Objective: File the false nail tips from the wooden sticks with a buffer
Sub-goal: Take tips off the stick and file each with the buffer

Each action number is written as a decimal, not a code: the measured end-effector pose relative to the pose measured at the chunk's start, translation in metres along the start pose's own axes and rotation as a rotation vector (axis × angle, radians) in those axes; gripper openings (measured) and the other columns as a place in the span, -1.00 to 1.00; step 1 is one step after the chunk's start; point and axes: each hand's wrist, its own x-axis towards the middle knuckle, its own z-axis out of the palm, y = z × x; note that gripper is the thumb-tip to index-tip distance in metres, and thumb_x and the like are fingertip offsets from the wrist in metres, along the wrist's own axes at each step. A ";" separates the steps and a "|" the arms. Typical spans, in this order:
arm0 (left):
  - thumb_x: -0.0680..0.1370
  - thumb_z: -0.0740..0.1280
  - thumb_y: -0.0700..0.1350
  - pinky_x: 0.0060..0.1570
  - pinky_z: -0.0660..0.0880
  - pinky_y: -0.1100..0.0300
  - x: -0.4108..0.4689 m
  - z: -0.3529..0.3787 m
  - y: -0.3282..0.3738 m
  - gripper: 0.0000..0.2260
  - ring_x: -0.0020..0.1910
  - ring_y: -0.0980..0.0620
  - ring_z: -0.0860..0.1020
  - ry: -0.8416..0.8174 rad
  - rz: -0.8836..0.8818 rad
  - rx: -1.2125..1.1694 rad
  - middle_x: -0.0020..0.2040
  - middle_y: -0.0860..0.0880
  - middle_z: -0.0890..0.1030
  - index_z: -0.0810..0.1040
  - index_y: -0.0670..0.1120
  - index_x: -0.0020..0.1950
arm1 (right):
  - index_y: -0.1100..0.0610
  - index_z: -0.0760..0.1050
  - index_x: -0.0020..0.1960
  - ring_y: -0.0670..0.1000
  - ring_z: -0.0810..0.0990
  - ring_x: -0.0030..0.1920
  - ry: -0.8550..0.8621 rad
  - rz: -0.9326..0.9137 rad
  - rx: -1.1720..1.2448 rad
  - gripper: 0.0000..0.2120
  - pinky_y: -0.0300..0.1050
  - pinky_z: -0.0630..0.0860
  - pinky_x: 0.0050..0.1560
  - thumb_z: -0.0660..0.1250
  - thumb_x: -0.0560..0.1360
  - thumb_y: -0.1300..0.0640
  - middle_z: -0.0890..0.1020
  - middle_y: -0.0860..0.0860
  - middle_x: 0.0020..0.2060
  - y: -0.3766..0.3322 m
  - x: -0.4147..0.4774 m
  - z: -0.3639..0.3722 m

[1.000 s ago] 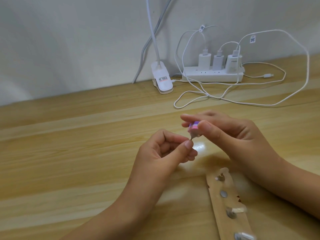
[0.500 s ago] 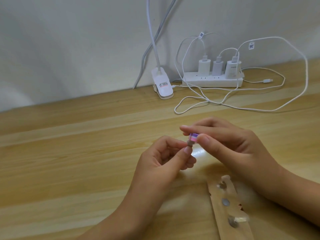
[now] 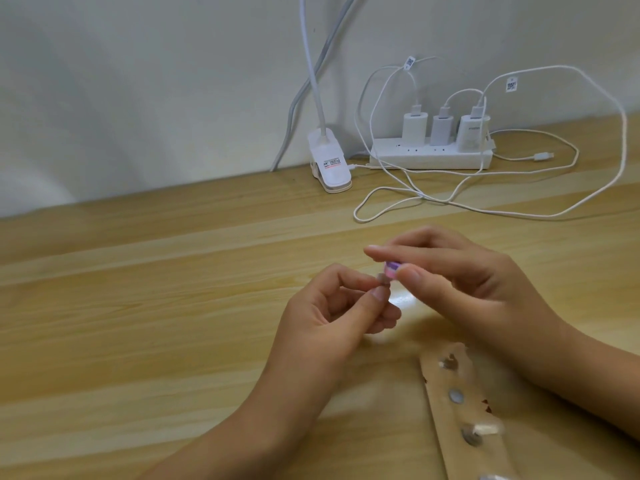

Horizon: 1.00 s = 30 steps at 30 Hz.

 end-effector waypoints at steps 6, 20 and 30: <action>0.41 0.40 -0.09 -0.22 0.52 0.35 -0.001 0.001 -0.001 -0.89 -0.29 0.11 0.64 -0.020 0.011 0.010 -0.31 -0.06 0.67 0.59 -0.12 -0.16 | 0.00 0.65 0.14 -0.11 0.60 0.15 -0.018 0.033 0.067 -0.75 -0.36 0.42 0.13 0.33 0.51 0.00 0.65 -0.09 0.01 -0.001 0.000 -0.002; 0.46 0.39 -0.08 -0.22 0.48 0.37 -0.001 0.000 -0.003 -0.94 -0.29 0.13 0.60 -0.071 0.043 0.086 -0.33 -0.01 0.64 0.60 -0.04 -0.21 | -0.03 0.65 0.15 -0.06 0.58 0.16 -0.045 0.025 0.002 -0.80 -0.34 0.42 0.14 0.36 0.56 -0.01 0.62 -0.11 0.01 0.001 0.000 0.002; 0.50 0.41 -0.07 -0.17 0.50 0.34 -0.001 -0.001 -0.004 -0.93 -0.26 0.13 0.59 -0.063 0.062 0.089 -0.32 0.01 0.63 0.60 0.02 -0.19 | -0.03 0.66 0.13 -0.08 0.58 0.15 -0.038 0.048 0.069 -0.80 -0.36 0.41 0.14 0.36 0.54 0.03 0.61 -0.11 0.00 0.001 0.000 -0.003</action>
